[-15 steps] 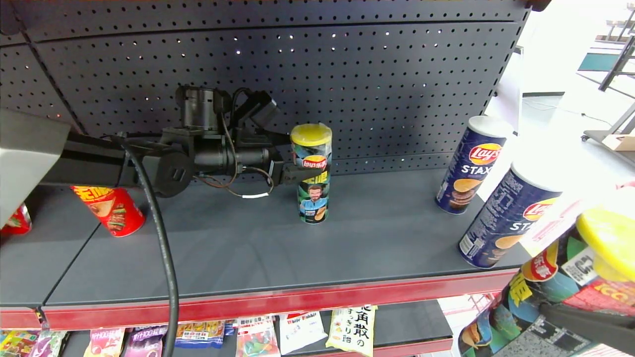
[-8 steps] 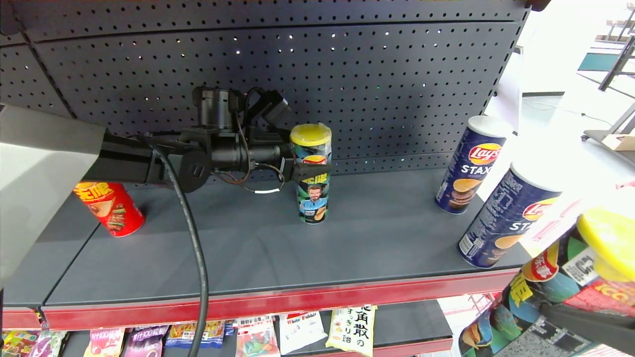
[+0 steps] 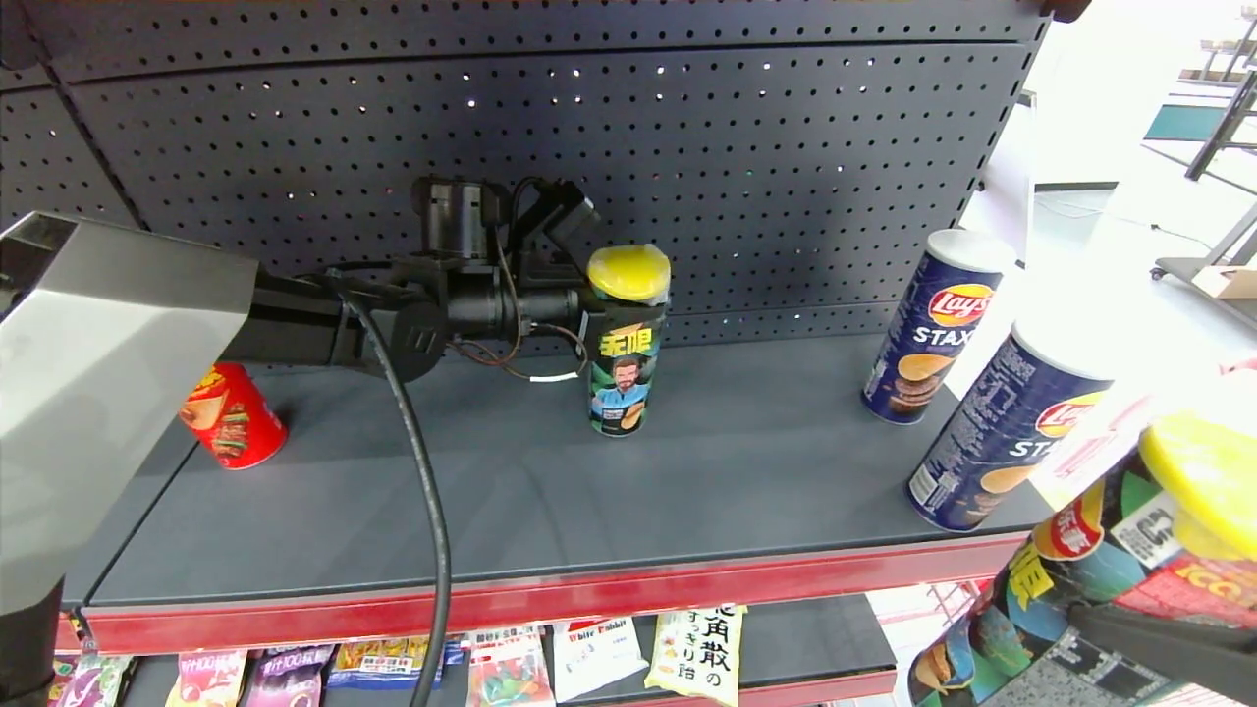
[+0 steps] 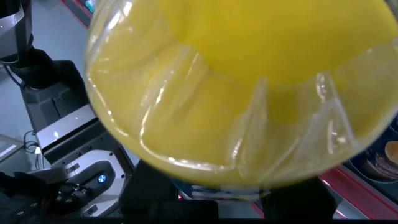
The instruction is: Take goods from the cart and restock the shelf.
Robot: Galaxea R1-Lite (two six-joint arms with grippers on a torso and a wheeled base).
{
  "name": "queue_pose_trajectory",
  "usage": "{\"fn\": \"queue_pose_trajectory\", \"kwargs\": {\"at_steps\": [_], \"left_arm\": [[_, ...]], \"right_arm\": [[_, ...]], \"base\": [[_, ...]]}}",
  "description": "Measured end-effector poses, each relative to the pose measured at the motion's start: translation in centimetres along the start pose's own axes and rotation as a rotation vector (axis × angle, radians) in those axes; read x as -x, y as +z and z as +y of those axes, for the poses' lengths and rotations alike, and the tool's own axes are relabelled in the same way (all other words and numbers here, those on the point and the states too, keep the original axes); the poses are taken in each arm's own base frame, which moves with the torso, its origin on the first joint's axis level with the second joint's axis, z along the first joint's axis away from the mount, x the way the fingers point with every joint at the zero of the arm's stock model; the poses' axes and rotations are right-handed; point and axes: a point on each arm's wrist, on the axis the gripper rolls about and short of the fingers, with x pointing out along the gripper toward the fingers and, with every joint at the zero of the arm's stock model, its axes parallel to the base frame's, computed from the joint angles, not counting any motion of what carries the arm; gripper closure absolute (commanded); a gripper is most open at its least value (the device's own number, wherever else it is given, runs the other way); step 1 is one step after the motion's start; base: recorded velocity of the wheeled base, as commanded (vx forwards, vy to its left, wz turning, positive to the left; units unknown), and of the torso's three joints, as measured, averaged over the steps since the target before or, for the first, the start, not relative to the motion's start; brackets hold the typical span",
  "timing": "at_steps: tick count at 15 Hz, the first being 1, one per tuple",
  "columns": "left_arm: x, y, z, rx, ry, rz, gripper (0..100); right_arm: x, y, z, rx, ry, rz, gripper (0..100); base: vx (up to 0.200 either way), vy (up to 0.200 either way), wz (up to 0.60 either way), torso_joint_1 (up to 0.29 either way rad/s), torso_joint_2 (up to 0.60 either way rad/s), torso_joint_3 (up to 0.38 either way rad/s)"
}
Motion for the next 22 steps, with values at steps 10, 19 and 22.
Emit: {"fn": "queue_pose_trajectory", "kwargs": {"at_steps": [10, 19, 22], "left_arm": [[2.9, 1.6, -5.7, 0.142, -0.039, 0.051, 100], [4.8, 0.9, -10.7, 0.157, -0.003, 0.007, 100], [5.0, 0.5, -11.1, 0.163, -0.008, 0.019, 100]], "right_arm": [[0.1, 0.4, 0.0, 0.000, 0.004, -0.015, 100], [0.2, 0.6, 0.1, 0.006, 0.007, -0.027, 100], [0.2, 0.7, 0.1, 0.007, 0.007, -0.028, 100]], "base": [[0.000, 0.000, 0.00, 0.000, 0.00, 0.000], [0.000, 0.000, 0.00, 0.000, 0.00, 0.000], [0.000, 0.000, 0.00, 0.000, 0.00, 0.000]]}}
